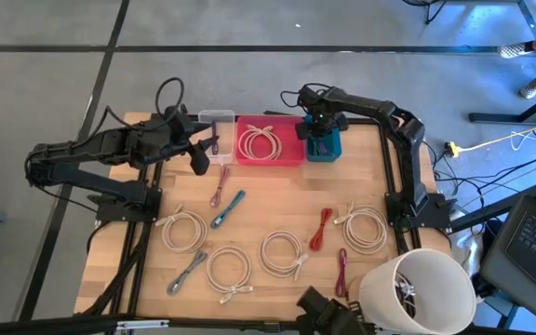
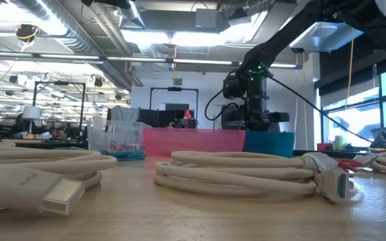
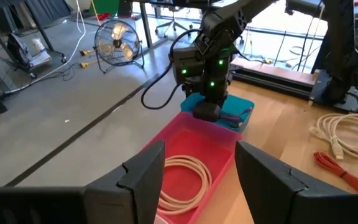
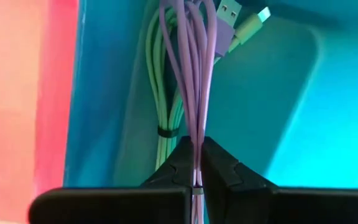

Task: Pick & Place USB Port
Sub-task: Put the purple charger cable into the blue bin, then put the light brown HDMI cable into the pink bin

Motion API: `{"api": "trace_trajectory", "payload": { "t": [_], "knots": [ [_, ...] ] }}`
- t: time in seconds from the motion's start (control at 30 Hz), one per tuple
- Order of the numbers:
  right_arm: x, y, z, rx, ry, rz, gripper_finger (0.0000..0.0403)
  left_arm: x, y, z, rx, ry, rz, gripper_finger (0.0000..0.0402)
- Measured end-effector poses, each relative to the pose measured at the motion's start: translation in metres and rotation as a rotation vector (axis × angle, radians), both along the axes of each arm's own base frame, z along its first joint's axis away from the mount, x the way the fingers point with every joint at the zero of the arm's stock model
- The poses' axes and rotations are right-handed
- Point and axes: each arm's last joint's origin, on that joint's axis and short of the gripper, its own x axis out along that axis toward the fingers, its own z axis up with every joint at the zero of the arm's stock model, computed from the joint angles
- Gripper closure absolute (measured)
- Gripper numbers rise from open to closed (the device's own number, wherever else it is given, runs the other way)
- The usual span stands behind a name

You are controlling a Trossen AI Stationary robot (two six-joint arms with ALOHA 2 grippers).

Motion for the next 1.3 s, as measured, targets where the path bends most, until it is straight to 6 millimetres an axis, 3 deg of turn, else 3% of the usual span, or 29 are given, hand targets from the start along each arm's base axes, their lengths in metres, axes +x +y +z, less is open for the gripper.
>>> {"api": "trace_trajectory", "payload": {
  "t": [0.2, 0.6, 0.97, 1.3],
  "knots": [
    [0.001, 0.000, -0.002, 0.018, -0.009, -0.020, 0.0379, 0.000, -0.001, -0.001, -0.015, 0.009, -0.019, 0.0213],
    [0.001, 0.000, -0.002, 0.009, -0.001, -0.025, 0.0277, 0.000, -0.001, -0.001, -0.027, 0.008, -0.046, 0.0213],
    [0.006, 0.008, 0.003, -0.033, 0.012, -0.028, 0.0219, 0.000, -0.001, -0.001, -0.027, 0.007, -0.046, 0.0213],
    [0.014, 0.036, 0.045, -0.246, 0.034, -0.002, 0.0214, 0.000, -0.001, -0.001, -0.027, 0.007, -0.046, 0.0213]
  ]
}}
